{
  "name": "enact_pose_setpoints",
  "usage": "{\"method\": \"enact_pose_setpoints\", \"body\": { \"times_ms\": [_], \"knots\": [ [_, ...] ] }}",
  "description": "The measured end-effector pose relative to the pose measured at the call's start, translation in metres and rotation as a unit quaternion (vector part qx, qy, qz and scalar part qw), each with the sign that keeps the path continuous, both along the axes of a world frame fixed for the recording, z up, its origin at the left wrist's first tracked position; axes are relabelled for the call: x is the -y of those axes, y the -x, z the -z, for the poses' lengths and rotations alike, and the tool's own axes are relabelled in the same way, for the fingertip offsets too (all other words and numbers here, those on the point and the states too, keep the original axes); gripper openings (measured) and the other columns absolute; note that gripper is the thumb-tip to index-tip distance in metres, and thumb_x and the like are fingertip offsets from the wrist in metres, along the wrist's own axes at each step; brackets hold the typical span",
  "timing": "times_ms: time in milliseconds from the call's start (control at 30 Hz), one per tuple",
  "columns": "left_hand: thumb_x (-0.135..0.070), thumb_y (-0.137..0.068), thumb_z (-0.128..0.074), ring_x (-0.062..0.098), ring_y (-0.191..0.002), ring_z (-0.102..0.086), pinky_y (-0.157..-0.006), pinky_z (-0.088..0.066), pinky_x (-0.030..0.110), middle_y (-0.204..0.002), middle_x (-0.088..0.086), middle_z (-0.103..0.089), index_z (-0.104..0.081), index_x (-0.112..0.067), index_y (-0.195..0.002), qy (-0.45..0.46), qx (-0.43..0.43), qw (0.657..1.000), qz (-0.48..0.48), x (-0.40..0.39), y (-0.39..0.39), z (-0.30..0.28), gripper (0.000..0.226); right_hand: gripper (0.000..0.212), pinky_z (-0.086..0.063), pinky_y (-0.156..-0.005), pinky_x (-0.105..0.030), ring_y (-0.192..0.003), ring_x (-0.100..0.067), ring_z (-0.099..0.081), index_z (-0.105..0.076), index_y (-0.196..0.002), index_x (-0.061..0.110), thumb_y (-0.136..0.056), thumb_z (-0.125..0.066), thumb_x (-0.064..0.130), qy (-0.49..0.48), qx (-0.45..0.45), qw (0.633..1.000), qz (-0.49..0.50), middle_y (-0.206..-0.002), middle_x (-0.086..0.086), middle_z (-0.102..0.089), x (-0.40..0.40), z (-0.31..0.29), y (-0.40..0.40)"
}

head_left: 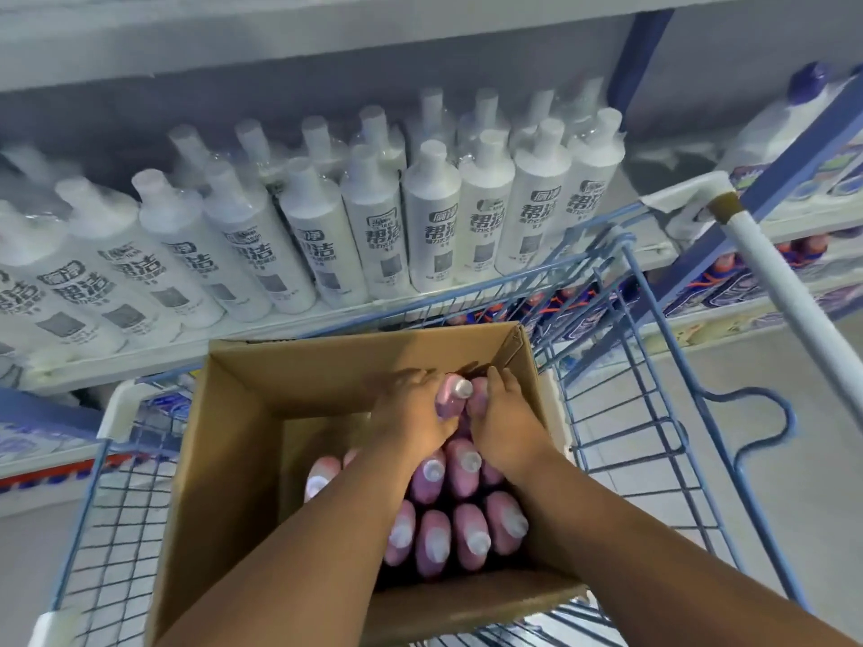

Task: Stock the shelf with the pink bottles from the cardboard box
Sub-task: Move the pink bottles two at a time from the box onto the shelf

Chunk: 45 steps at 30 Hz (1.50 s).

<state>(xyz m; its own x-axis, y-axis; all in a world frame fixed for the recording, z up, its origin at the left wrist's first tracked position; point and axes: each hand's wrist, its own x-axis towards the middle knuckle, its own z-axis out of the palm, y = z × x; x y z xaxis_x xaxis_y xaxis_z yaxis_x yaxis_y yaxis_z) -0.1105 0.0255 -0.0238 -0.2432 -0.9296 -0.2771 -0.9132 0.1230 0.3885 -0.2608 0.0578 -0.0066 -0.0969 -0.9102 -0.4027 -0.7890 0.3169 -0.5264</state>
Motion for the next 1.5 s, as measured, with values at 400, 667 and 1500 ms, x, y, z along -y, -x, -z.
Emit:
{"method": "enact_pose_setpoints", "body": {
  "times_ms": [400,667,1500],
  "knots": [
    [-0.043,-0.065,-0.081,0.025,-0.100,-0.060,-0.074,-0.042,0.029,-0.115,0.003,-0.058,-0.045,-0.032,-0.118,-0.091,-0.094,0.991,-0.036,0.026,0.012,0.063,0.065,0.048,-0.027,-0.082,-0.008,-0.116,-0.020,-0.044,-0.051,-0.131,0.006,-0.086,-0.059,-0.007,0.102,0.012,0.992,0.067,-0.135,-0.008,-0.045,0.005,0.054,-0.005],
    [-0.002,-0.069,-0.068,0.017,-0.094,-0.054,-0.068,-0.031,0.020,-0.105,-0.006,-0.057,-0.045,-0.029,-0.123,-0.103,-0.201,0.967,-0.117,0.012,-0.021,0.063,0.065,0.042,-0.027,-0.099,-0.014,-0.121,-0.020,-0.051,-0.059,-0.133,0.016,-0.097,-0.045,0.031,0.021,0.075,0.997,-0.028,-0.133,-0.010,-0.058,0.022,0.059,-0.008],
    [-0.027,-0.077,-0.081,0.019,-0.094,-0.064,-0.077,-0.045,0.029,-0.100,-0.005,-0.067,-0.052,-0.029,-0.107,-0.076,-0.187,0.950,-0.240,0.006,-0.074,0.015,0.042,0.051,-0.043,-0.076,-0.032,-0.089,-0.023,-0.061,-0.057,-0.111,0.007,-0.073,-0.085,0.024,0.019,0.089,0.991,-0.103,-0.100,-0.008,-0.068,0.040,0.031,0.002]
  ]
}}
